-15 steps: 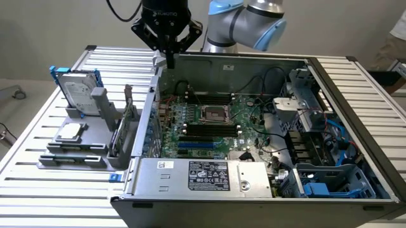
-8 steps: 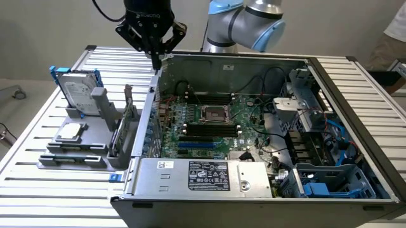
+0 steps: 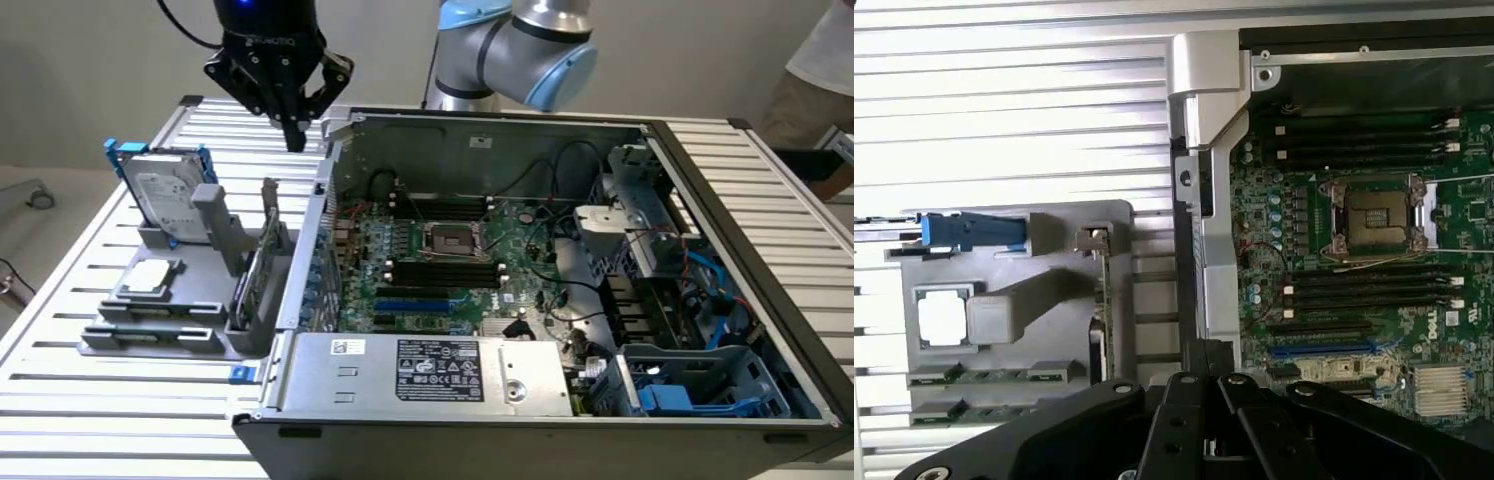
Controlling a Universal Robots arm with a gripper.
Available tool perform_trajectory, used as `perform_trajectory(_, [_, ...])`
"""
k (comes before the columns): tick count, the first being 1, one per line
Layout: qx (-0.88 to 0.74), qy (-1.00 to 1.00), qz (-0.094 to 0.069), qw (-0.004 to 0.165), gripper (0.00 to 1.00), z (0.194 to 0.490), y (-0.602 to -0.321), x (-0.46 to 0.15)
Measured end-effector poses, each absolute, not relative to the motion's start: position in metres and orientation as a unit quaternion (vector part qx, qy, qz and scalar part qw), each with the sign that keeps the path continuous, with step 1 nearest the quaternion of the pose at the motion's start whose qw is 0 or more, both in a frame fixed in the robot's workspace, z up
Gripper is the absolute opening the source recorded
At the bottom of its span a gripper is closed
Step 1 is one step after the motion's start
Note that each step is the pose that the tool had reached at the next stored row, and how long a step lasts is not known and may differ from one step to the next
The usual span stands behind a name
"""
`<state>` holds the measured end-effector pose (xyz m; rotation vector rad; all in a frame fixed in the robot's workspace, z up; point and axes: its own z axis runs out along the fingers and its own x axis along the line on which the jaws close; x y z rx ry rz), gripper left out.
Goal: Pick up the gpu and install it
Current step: 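Reach for the gpu, then pick up the gpu and move the gpu toward the slot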
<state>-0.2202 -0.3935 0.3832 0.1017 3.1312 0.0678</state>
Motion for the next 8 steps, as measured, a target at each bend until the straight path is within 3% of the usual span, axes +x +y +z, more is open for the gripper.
perform_trajectory(8, [0.032,0.999,0.022,0.003,0.11,0.369,-0.396,-0.244])
